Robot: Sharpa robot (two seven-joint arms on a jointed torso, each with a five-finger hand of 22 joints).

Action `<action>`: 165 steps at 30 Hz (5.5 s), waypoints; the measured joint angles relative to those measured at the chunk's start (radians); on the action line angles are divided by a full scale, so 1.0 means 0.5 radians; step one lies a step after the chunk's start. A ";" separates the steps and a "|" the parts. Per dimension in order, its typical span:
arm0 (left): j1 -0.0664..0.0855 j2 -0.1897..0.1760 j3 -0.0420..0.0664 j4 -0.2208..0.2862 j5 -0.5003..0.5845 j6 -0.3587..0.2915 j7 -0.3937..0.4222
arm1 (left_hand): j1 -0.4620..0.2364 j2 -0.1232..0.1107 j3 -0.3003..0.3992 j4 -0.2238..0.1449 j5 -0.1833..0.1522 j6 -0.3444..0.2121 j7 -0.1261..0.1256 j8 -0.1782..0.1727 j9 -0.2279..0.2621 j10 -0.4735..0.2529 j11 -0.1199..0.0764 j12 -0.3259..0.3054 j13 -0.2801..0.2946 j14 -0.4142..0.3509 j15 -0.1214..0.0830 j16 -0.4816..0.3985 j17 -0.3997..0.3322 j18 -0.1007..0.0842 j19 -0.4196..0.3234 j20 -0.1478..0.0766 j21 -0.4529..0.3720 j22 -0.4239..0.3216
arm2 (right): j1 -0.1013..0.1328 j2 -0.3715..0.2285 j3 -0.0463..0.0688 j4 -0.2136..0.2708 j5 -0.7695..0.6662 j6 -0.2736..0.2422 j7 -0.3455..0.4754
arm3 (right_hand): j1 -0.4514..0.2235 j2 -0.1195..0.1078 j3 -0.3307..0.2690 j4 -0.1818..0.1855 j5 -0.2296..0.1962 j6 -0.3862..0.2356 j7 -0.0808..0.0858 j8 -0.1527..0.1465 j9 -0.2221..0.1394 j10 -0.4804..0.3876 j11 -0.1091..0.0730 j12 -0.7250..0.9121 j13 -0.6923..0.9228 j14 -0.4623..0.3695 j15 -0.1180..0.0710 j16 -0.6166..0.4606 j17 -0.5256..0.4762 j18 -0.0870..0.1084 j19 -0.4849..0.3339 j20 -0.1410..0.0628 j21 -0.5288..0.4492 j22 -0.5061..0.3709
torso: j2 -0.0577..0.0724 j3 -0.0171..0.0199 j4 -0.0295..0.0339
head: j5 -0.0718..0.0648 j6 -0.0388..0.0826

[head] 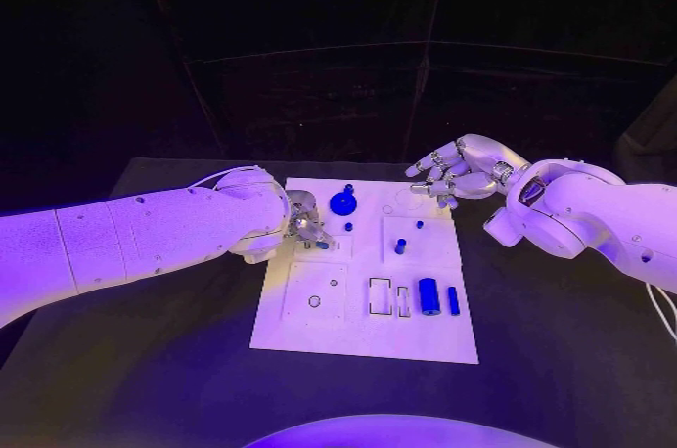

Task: Assemble the parts on the task board

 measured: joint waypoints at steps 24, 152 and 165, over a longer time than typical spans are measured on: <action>0.001 0.033 0.000 -0.044 0.013 0.014 -0.003 | -0.252 -0.066 0.195 -0.162 0.010 0.031 -0.016 0.028 0.013 0.013 -0.012 0.000 -0.012 0.000 0.000 0.000 0.000 0.000 0.000 0.000 0.000 0.000 | 0.000 0.006 0.000 -0.002 0.000 0.006 0.003 | 0.000 0.000 0.006 0.006 0.000 0.000 0.000 0.008 0.000 -0.007 0.007 0.000 -0.002 0.000 0.000 -0.019 -0.012 0.000 0.000 0.000 -0.008 -0.002 | 0.000 0.0017 0.000 | 0.000 -0.007; 0.023 0.345 0.190 -0.895 -0.008 0.511 0.117 | 0.098 0.196 -1.051 0.173 0.000 0.019 0.010 -0.085 -0.098 -0.077 0.013 0.008 -0.067 -0.004 0.018 0.000 0.000 -0.015 0.007 0.028 -0.082 0.001 | 0.000 0.054 0.000 -0.056 -0.018 0.014 0.011 | 0.000 0.000 -0.005 0.016 0.011 -0.020 0.009 0.015 0.001 -0.043 0.014 -0.008 -0.022 -0.015 0.000 -0.118 -0.064 0.000 0.000 0.000 -0.038 -0.019 | 0.008 0.0017 -0.008 | 0.020 -0.021; 0.022 0.286 0.191 -0.817 0.004 0.453 0.156 | 0.374 0.292 -0.813 -0.036 -0.008 0.039 -0.027 -0.046 -0.102 0.001 -0.029 0.069 0.005 -0.004 -0.019 0.000 0.000 -0.015 0.007 0.000 -0.082 0.001 | 0.000 0.053 0.000 -0.057 -0.018 0.015 0.011 | 0.000 0.000 -0.005 0.016 0.011 -0.020 0.009 0.015 0.001 -0.043 0.014 -0.008 -0.022 -0.022 0.007 -0.117 -0.065 0.000 0.000 0.000 -0.046 -0.021 | 0.008 0.0012 -0.009 | 0.013 -0.030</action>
